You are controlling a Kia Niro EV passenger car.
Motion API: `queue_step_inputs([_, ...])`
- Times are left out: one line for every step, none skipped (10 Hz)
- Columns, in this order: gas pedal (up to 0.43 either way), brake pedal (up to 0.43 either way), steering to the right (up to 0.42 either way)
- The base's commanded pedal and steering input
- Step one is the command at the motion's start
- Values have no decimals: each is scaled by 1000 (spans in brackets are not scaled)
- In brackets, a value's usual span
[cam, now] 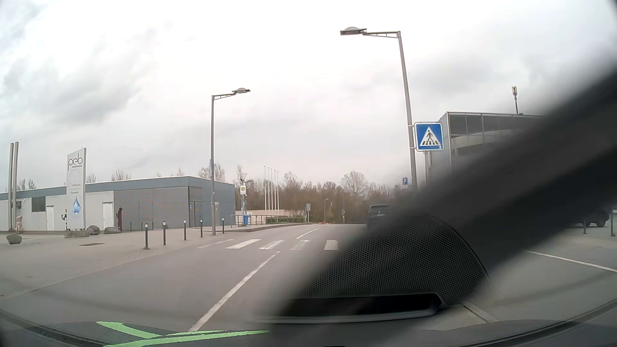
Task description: Follow the waypoints while adhering to traffic rules and regulations
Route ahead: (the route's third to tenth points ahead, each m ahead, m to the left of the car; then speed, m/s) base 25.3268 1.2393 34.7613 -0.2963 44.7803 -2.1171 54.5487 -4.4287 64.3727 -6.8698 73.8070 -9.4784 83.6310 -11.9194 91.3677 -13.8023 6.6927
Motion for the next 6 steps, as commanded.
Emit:
queue_step_inputs([110,0,24])
queue_step_inputs([130,0,24])
queue_step_inputs([150,0,24])
queue_step_inputs([169,0,24])
queue_step_inputs([169,0,24])
queue_step_inputs([169,0,24])
